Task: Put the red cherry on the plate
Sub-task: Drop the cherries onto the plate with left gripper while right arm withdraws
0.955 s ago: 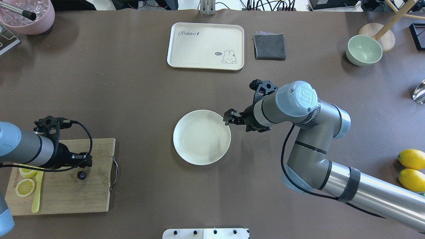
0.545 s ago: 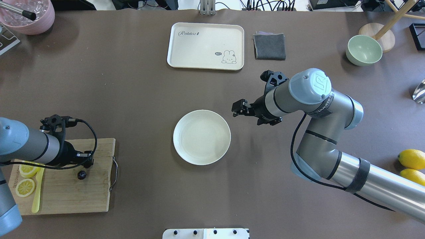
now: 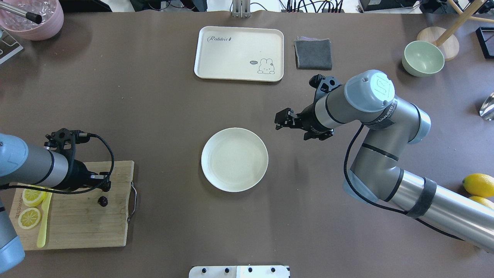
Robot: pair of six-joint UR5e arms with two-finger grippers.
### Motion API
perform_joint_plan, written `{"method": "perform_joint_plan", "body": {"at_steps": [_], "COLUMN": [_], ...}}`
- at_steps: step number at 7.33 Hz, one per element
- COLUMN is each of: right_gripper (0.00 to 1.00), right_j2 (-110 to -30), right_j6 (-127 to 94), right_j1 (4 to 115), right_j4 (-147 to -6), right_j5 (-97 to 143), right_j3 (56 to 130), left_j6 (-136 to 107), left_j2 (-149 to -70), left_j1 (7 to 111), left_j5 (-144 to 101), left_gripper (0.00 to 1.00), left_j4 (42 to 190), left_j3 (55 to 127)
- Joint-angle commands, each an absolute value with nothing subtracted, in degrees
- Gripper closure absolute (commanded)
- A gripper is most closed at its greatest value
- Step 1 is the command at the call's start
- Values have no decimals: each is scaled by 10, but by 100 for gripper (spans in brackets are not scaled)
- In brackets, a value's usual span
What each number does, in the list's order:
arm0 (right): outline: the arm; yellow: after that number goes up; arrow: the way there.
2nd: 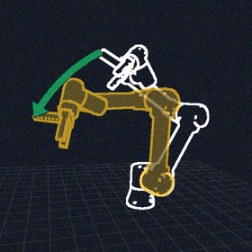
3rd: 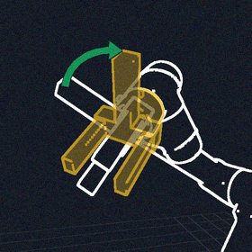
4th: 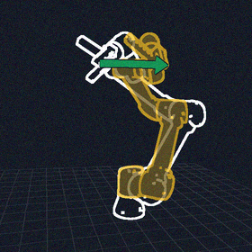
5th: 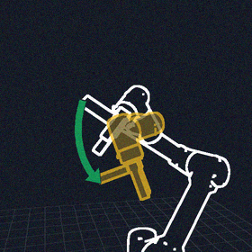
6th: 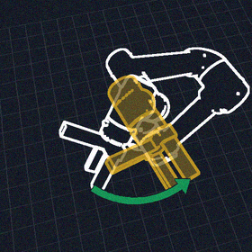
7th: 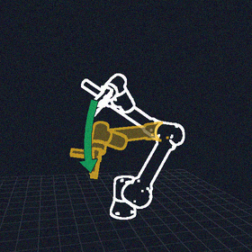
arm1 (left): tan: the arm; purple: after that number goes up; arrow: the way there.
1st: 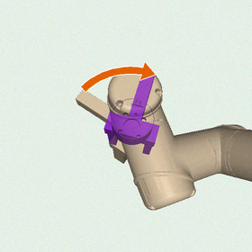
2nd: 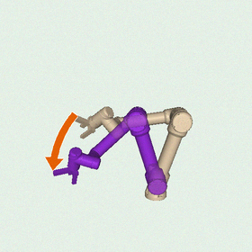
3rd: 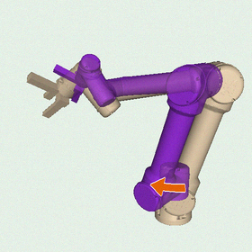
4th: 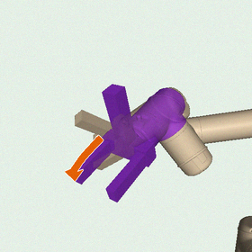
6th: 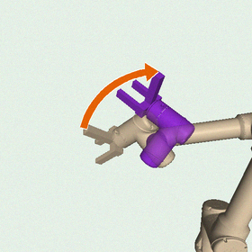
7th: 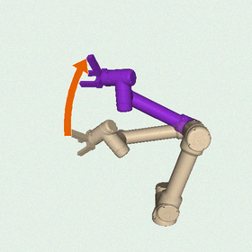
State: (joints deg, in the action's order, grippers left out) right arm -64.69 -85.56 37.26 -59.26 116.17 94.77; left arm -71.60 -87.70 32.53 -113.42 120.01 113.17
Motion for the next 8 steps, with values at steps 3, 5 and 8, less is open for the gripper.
{"method": "perform_joint_plan", "body": {"at_steps": [3, 5, 8], "right_gripper": [0, 0, 0], "right_j2": [-813, -886, -948], "right_j6": [-706, -567, -453], "right_j1": [508, 595, 648], "right_j4": [-595, -595, -593], "right_j5": [1274, 1339, 1373], "right_j3": [1046, 1046, 1046], "left_j6": [-846, -882, -888], "left_j2": [-1112, -1242, -1298], "left_j1": [313, 294, 283], "left_j5": [-1131, -1126, -1098], "left_gripper": [100, 100, 100], "left_j4": [1066, 1028, 1061], "left_j3": [1113, 1025, 922]}}
